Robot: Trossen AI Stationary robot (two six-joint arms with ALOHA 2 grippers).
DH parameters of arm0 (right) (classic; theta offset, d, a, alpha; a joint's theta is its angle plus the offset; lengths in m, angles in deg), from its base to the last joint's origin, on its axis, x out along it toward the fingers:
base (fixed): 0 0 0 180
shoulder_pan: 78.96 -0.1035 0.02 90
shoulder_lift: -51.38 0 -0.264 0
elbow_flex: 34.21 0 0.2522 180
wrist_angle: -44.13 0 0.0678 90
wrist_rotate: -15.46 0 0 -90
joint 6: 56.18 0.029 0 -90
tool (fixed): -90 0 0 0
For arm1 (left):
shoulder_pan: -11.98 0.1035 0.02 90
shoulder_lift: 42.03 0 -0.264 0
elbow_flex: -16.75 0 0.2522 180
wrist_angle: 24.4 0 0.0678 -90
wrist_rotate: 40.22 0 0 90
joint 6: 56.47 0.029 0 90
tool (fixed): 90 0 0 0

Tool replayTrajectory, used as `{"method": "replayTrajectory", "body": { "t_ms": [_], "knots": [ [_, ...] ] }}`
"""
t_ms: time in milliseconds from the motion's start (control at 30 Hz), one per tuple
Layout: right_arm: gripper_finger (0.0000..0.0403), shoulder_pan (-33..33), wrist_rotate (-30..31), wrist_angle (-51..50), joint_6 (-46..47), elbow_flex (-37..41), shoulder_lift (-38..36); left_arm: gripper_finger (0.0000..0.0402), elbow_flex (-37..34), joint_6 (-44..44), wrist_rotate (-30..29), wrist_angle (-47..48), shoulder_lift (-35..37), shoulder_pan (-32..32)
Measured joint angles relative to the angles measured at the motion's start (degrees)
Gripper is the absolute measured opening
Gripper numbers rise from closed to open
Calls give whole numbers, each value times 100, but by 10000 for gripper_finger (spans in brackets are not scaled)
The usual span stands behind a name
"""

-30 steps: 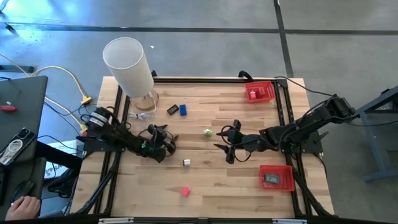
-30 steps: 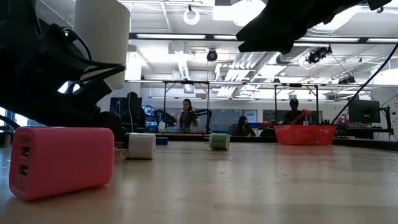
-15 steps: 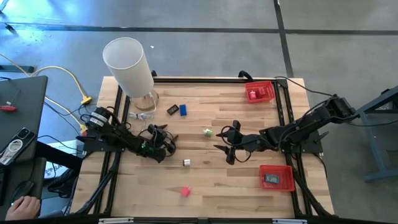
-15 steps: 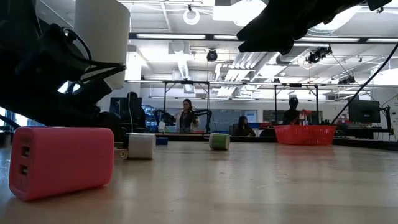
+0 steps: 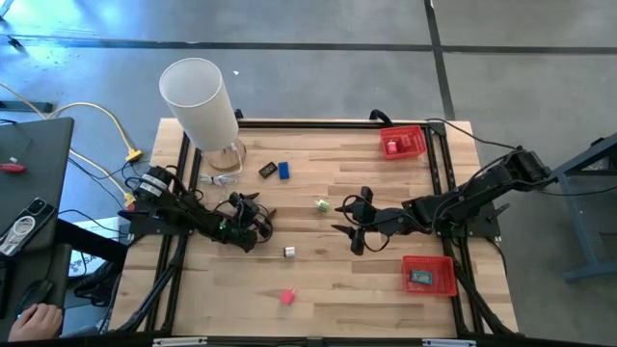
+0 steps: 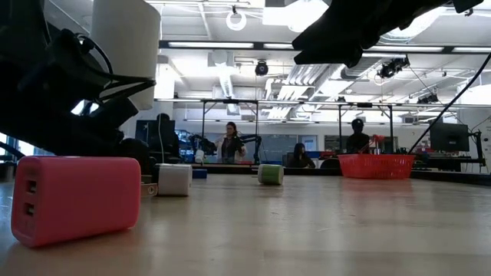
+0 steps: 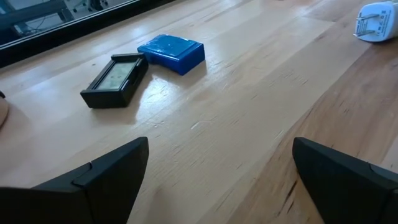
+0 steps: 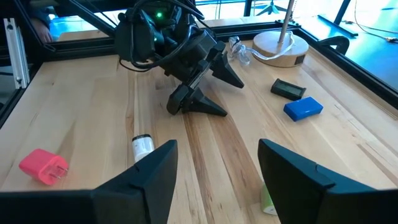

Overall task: Pick & Place Office items
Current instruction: Put the black digital clock into the bottom red basket

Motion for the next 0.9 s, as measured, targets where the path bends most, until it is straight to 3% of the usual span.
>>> {"method": "replayTrajectory", "body": {
  "t_ms": [600, 900],
  "knots": [
    [212, 1, 0, 0, 0, 0, 0, 385, -13, 9, 106, -267, 0, 2],
    [212, 0, 0, 0, 0, 0, -2, 385, -13, -454, 184, -323, -2, 4]
  ]
}}
